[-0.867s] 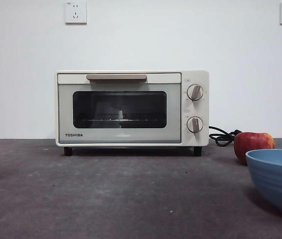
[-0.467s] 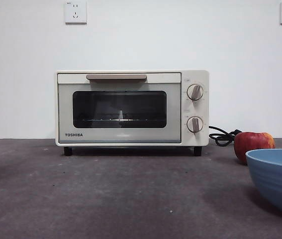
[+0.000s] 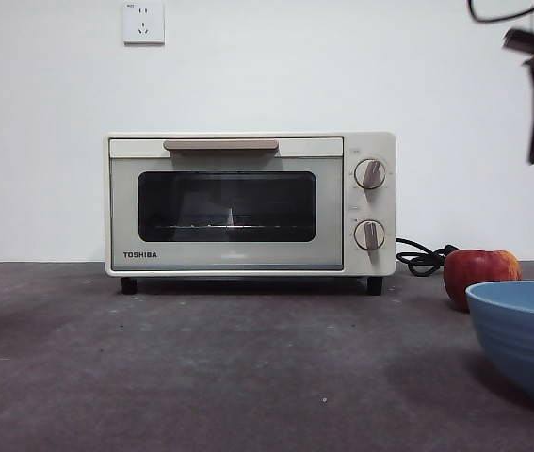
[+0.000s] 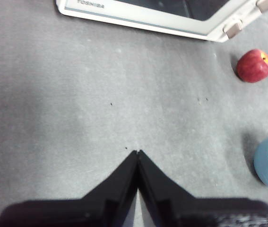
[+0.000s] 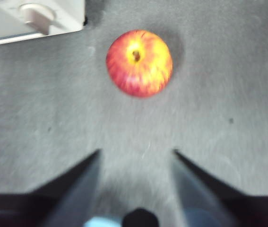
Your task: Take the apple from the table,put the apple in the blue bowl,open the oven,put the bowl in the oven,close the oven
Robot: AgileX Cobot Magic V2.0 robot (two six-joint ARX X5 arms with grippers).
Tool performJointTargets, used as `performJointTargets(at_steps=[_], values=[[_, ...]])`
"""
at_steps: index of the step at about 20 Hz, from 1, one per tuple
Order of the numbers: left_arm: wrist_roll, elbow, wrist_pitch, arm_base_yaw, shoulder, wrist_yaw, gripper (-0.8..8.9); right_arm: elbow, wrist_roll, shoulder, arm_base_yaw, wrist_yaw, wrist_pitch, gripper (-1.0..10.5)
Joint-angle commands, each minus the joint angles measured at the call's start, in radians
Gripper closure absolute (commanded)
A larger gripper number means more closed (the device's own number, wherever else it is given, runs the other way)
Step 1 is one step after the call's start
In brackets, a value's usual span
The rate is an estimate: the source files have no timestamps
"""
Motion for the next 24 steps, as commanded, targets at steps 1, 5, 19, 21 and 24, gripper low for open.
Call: performJointTargets(at_steps=[1, 5, 19, 21, 24], values=[[0.021, 0.002, 0.006, -0.003, 0.017, 0.000, 8.17, 0.061, -0.020, 0.087, 0.001, -0.003, 0.002, 3.8], [0.025, 0.002, 0.007, -0.003, 0.047, 0.000, 8.17, 0.171, -0.040, 0.218, 0.003, -0.027, -0.003, 3.7], [0.024, 0.002, 0.006, -0.012, 0.085, 0.000, 8.17, 0.326, -0.039, 0.545, 0.093, 0.093, 0.037, 3.7], [0.024, 0.002, 0.005, -0.012, 0.085, 0.000, 8.17, 0.326, -0.039, 0.580, 0.092, 0.095, 0.049, 3.8], [0.024, 0.002, -0.002, -0.012, 0.085, 0.000, 8.17, 0.326, -0.030, 0.605, 0.092, 0.112, 0.053, 4.8]])
